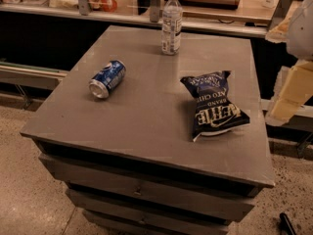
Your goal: Move blue plastic bottle near blue chip bag
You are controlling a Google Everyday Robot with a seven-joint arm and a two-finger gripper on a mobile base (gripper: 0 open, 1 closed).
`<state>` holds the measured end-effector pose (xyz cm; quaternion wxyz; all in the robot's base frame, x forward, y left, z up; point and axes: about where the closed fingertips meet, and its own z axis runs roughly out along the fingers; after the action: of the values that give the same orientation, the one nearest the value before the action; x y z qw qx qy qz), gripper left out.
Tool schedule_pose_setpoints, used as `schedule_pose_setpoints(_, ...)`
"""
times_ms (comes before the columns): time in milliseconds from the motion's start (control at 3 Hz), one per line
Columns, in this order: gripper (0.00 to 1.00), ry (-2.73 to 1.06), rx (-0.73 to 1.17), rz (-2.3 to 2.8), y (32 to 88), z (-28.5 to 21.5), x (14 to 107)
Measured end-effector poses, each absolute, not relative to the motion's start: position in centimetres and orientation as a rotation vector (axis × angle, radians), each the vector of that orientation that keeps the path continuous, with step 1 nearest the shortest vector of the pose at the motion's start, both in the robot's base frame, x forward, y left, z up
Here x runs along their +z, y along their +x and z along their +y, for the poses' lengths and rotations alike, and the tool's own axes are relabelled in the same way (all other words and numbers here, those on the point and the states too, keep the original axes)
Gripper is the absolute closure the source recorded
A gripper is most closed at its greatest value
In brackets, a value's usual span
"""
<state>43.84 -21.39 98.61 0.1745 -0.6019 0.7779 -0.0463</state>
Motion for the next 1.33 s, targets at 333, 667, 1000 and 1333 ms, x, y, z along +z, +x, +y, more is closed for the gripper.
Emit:
schedule_pose_setpoints(333, 0.00, -1.706, -0.131, 2.205, 43.8, -21.4, 98.6)
schedule_pose_setpoints(667, 0.00, -1.597, -0.117, 2.179, 45.4, -21.3, 99.0)
schedule_pose_setpoints(1000, 0.00, -1.377, -0.045, 2.125, 48.1, -22.7, 99.0)
schedule_pose_setpoints(1333, 0.00, -1.168, 0.040, 2.023, 50.7, -25.0, 98.8)
